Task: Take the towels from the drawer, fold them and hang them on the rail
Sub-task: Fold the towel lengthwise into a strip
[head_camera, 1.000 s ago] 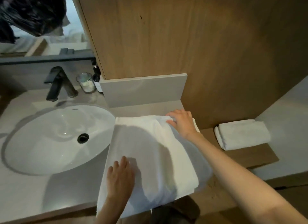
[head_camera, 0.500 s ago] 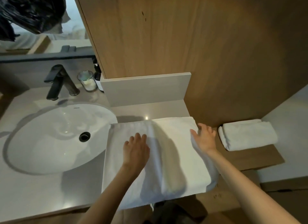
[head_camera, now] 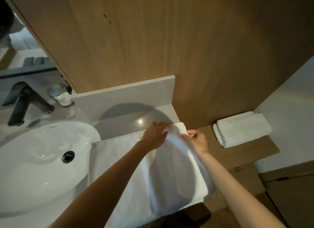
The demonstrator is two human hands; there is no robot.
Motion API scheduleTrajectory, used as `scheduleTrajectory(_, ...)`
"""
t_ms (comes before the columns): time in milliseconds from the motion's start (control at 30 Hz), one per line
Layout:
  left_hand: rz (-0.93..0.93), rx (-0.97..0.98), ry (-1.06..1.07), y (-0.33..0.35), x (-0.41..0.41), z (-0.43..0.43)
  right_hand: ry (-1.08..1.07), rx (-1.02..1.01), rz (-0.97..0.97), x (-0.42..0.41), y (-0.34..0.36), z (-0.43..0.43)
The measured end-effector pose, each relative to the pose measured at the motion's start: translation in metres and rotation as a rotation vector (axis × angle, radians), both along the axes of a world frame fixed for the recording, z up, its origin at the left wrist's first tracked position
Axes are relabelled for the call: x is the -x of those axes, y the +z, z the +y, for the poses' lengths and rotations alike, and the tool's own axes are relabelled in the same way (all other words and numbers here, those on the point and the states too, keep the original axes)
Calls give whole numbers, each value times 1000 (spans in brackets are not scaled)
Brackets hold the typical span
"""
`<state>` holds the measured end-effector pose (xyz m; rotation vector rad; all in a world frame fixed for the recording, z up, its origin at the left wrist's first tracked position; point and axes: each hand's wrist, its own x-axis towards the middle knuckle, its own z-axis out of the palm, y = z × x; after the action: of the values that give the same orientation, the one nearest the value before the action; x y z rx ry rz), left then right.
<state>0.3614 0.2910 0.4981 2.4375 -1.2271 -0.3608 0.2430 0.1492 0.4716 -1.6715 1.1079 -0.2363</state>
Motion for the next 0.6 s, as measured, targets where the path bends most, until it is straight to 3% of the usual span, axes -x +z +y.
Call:
scheduleTrajectory(200,85,160,78,-20,-11,-6,74,-14,17,-1,-7,-7)
scheduleTrajectory(400,163,46,98,-21,-23,-12,210,70,-28,-3,8,-14)
scheduleTrajectory(500,198,-6,141,-20,-29,-12,155,51,-92,-9,14,-16)
scheduleTrajectory(600,182,-20,152,-19,-33,-13,173,177,-5,-16,14,-19)
